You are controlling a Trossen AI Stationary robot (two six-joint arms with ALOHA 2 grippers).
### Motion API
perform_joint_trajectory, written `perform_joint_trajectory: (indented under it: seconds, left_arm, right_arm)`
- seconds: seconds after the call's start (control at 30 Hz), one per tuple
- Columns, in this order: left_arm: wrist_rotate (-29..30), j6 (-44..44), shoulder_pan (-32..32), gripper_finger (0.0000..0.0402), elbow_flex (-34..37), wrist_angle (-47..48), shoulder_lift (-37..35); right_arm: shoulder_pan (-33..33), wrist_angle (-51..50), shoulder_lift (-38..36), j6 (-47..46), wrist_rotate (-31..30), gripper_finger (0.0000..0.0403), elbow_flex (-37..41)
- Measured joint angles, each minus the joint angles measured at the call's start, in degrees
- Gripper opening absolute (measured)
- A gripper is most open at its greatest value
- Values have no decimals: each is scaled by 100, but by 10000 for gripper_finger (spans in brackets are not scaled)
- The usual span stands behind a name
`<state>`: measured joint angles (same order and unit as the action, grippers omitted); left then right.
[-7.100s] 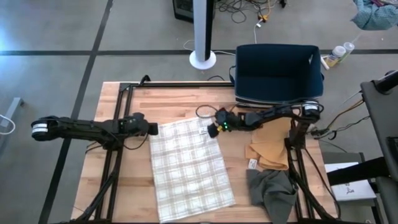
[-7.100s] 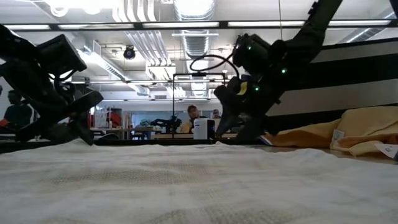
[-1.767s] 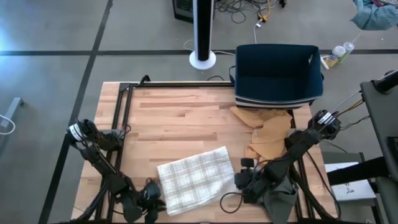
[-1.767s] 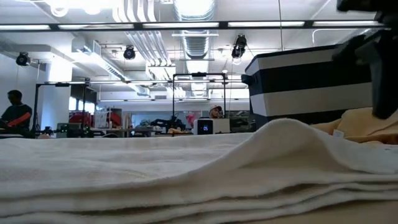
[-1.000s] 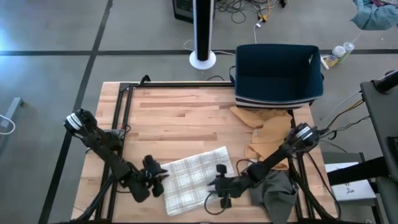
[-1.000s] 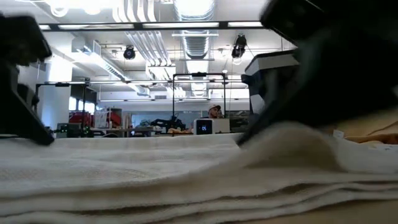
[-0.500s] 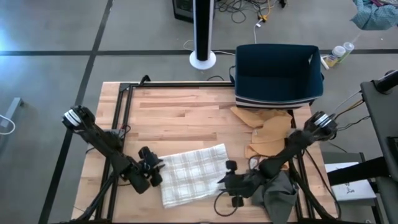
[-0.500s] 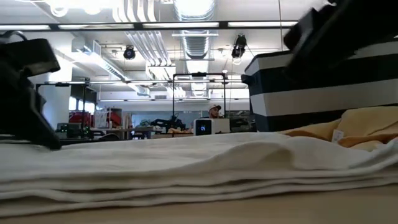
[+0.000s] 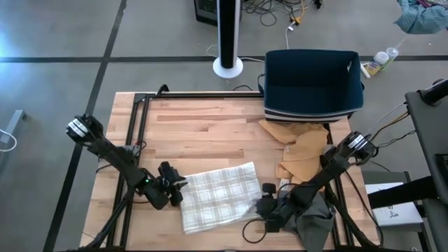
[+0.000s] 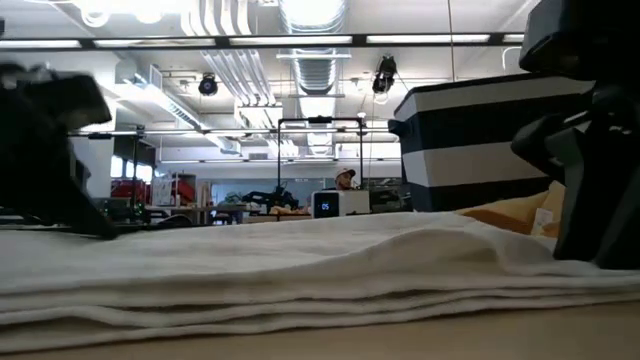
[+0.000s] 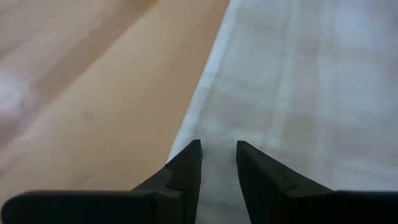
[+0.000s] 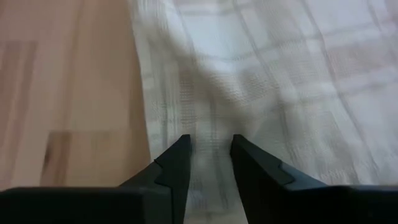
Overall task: Fold towel
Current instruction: Fold the white towel
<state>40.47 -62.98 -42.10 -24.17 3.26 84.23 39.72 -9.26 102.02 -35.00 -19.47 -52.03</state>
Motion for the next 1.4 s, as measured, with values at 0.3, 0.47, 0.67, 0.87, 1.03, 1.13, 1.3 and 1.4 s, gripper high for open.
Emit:
perform_joint_trajectory:
  seconds: [0.3, 0.47, 0.67, 0.87, 1.03, 1.13, 1.3, 1.4]
  left_arm:
    - [326, 33, 65, 101, -51, -273, 728]
    - [387, 558, 434, 104, 95, -94, 342]
    - [182, 1204, 855, 93, 276, 31, -129]
    - [0, 1539, 979, 89, 244, 314, -544]
    - [1, 1668, 963, 97, -42, 575, -1066]
    - [-177, 1787, 908, 103, -248, 545, -1281]
    - [-483, 1718, 519, 109, -579, 236, -1112]
    - [-554, 1420, 196, 107, -847, 242, -758]
  right_arm:
    - [146, -1188, -698, 23, -36, 118, -172]
    - [146, -537, -460, 231, -254, 125, -121]
    - [127, -1117, -62, -47, -153, 120, -107]
    - [142, -1451, -414, -27, -139, 110, -279]
    - [72, -1257, -672, 437, -674, 104, -428]
    - [-9, -977, -621, 500, -759, 101, -361]
    - [-64, -692, -299, 501, -717, 98, -280]
    - [-94, -645, -233, 451, -743, 101, -275]
